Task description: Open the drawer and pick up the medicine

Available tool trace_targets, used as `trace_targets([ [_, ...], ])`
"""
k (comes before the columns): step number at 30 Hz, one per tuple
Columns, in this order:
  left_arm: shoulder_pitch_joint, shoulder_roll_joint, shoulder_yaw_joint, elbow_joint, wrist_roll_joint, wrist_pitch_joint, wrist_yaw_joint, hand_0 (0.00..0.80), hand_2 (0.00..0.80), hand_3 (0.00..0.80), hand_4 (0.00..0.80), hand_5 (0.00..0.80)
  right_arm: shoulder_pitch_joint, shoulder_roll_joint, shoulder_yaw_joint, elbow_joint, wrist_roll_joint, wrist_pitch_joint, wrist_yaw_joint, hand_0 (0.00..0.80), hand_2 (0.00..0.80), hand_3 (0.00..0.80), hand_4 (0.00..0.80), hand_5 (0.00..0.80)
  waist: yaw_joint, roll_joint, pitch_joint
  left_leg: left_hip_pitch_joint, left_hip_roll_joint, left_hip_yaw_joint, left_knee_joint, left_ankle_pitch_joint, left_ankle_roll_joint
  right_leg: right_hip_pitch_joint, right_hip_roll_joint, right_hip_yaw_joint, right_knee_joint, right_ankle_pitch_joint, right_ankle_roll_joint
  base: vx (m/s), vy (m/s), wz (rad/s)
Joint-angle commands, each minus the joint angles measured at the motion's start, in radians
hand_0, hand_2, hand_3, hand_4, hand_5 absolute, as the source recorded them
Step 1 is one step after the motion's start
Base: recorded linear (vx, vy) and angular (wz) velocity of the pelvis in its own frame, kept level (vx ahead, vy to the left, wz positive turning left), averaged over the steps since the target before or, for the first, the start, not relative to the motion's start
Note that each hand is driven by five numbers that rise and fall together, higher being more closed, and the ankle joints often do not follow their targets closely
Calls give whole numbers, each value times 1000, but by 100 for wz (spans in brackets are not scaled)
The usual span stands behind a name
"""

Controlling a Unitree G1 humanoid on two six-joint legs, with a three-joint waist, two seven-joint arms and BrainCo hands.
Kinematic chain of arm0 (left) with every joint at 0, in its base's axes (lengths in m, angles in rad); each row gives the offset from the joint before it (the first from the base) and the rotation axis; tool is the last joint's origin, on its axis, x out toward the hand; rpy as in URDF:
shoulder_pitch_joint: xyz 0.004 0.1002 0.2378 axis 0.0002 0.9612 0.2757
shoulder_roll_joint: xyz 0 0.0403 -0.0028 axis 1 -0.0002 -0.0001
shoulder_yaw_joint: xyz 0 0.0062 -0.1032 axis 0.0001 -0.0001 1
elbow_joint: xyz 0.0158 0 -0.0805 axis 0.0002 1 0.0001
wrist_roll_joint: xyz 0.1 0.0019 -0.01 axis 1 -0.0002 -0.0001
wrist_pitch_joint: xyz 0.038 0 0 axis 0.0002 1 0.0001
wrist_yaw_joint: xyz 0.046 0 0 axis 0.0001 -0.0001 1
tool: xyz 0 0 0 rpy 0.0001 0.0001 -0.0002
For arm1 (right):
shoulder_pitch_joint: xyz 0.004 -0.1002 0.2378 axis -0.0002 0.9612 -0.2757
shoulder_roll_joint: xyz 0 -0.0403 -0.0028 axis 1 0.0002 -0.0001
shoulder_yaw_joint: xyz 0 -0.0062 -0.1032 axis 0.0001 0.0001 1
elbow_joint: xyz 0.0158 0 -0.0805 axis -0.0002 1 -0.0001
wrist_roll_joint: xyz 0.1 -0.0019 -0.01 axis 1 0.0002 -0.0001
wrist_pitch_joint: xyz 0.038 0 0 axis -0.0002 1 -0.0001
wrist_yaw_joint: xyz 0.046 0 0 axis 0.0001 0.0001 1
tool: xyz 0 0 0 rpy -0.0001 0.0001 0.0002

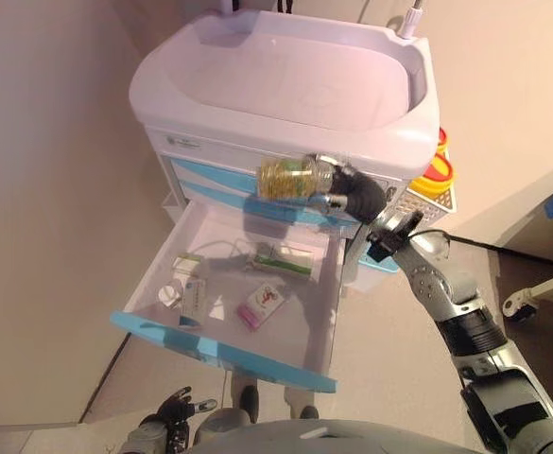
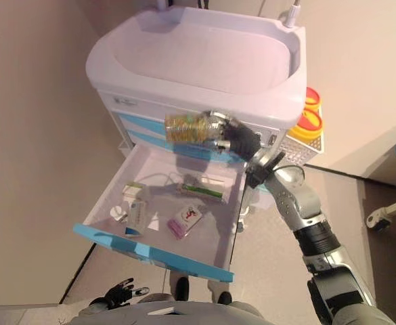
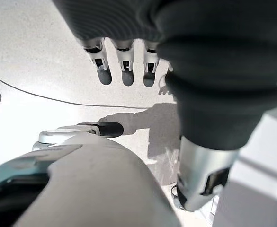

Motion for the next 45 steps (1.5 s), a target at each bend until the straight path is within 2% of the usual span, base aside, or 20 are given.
trace_targets([
  [1,-41,30,-28,51,-5,0,-17,0,0,0,0,0,-142,-28,-60,9,42,-148,-72,800,800,800,800,800,34,-11,-50,24,-19,-1,1,-106,-7,-26,-55,11,48,22,70,50,30,-5],
  [5,-41,41,-27,61,-8,7,-24,0,0,0,0,0,-247,-120,-44,98,1,-171,-130,800,800,800,800,800,48,-15,-62,24,-21,-8,1,-105,-9,-18,-56,1,43,19,66,46,35,1],
  [12,-60,60,-44,73,-26,46,-25,0,0,0,0,0,-482,-286,32,407,-115,-188,-234,800,800,800,800,800,84,-29,-68,26,-30,-41,1,-102,-13,-2,-58,-26,49,10,62,50,35,9],
  [15,-59,70,-55,70,-34,59,-23,0,0,0,0,0,-599,-370,120,575,-186,-200,-247,800,800,800,800,800,105,-37,-68,26,-35,-60,1,-100,-14,4,-62,-40,53,7,61,49,36,11],
  [19,-54,82,-57,61,-47,68,-22,0,0,0,0,0,-709,-436,234,697,-302,-181,-253,800,800,800,800,800,126,-43,-65,23,-39,-80,1,-96,-14,8,-66,-55,56,6,61,48,32,16],
  [22,-45,96,-57,49,-54,71,-24,0,0,0,0,0,-810,-501,362,806,-472,-189,-222,800,800,800,800,800,146,-50,-58,22,-42,-95,1,-93,-14,12,-68,-68,61,2,61,45,33,18],
  [27,-31,116,-50,33,-59,65,-28,0,0,0,0,0,-961,-565,548,922,-642,-201,-154,800,800,800,800,800,168,-62,-51,1,-45,-116,1,-80,-12,2,-71,-85,63,7,64,14,16,14],
  [31,-18,135,-40,11,-57,65,-30,0,0,0,0,0,-1034,-584,652,963,-715,-176,-75,800,800,800,800,800,184,-77,-41,-10,-46,-129,1,-73,-12,-2,-73,-96,64,10,67,10,0,8],
  [34,-11,141,-36,1,-55,63,-33,0,0,0,0,0,-1052,-583,678,976,-707,-146,-1,800,800,800,800,800,191,-84,-35,-15,-46,-133,1,-71,-12,-4,-74,-101,64,11,67,10,2,9],
  [45,-1,153,-31,-27,-39,51,-47,0,0,0,0,0,-1016,-562,660,1023,-760,-88,184,800,800,800,800,800,202,-90,-17,-22,-44,-136,1,-68,-10,-14,-79,-103,70,14,72,-1,0,5],
])
